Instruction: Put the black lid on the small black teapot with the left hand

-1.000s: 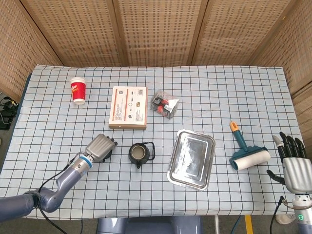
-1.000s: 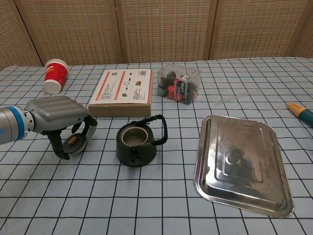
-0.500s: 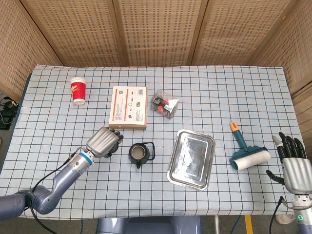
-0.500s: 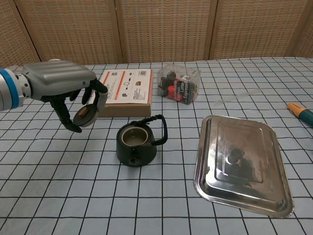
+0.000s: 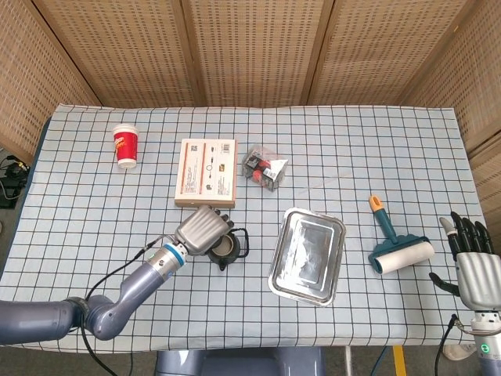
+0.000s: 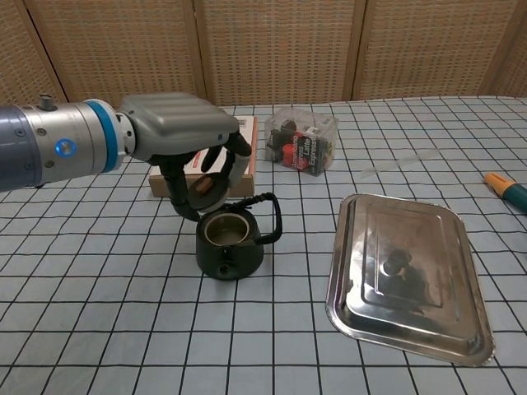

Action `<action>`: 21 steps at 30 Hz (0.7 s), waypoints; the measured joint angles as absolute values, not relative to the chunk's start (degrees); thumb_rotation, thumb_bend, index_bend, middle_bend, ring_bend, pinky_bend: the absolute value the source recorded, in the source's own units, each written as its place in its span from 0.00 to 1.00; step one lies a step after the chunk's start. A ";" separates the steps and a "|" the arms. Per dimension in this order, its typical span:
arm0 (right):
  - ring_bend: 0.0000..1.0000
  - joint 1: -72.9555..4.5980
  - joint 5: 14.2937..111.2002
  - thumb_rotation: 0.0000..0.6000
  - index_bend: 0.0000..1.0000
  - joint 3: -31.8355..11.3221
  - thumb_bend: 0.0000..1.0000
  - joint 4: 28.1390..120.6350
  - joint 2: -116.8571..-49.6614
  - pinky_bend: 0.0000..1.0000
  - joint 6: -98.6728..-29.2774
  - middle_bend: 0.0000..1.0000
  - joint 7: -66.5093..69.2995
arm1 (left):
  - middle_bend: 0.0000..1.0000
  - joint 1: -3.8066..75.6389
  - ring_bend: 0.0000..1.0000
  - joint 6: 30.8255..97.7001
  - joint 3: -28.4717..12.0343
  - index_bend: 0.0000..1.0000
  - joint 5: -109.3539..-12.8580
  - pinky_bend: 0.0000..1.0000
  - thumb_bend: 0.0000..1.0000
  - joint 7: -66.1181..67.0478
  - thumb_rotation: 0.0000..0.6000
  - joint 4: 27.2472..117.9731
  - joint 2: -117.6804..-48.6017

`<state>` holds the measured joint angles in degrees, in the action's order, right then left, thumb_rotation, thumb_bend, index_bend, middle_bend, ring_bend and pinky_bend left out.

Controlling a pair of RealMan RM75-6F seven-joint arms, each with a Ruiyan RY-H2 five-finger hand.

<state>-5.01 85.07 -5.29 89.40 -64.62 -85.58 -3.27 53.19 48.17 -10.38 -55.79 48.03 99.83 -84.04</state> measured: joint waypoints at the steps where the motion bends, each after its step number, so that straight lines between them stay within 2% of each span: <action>1: 0.00 -5.01 85.03 1.00 0.00 -5.28 0.00 89.35 -64.63 0.00 -85.53 0.00 -3.17 | 0.43 54.02 0.45 48.44 -10.33 0.48 -54.09 0.52 0.10 49.25 1.00 99.75 -84.94; 11: 0.00 -5.09 84.86 1.00 0.00 -5.33 0.00 89.04 -64.48 0.00 -85.26 0.00 -2.24 | 0.43 57.94 0.45 51.64 -8.75 0.48 -46.35 0.52 0.10 53.80 1.00 98.37 -89.07; 16: 0.00 -5.14 84.71 1.00 0.00 -5.39 0.00 89.04 -64.37 0.00 -85.12 0.00 -1.91 | 0.39 58.74 0.44 52.02 -8.22 0.45 -45.42 0.51 0.04 53.00 1.00 98.11 -89.50; 19: 0.00 -5.11 84.65 1.00 0.00 -5.52 0.00 89.14 -64.21 0.00 -85.26 0.00 -1.55 | 0.29 59.09 0.31 51.74 -7.85 0.38 -45.34 0.41 0.00 52.11 1.00 98.13 -89.37; 21: 0.00 -5.07 84.62 1.00 0.00 -5.57 0.00 89.21 -64.08 0.00 -85.38 0.00 -1.39 | 0.20 59.34 0.19 51.81 -7.46 0.35 -45.33 0.31 0.00 52.07 1.00 98.08 -89.28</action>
<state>-5.07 84.62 -5.57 89.21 -64.08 -85.38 -1.39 59.34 51.81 -7.46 -45.33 52.07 98.08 -89.28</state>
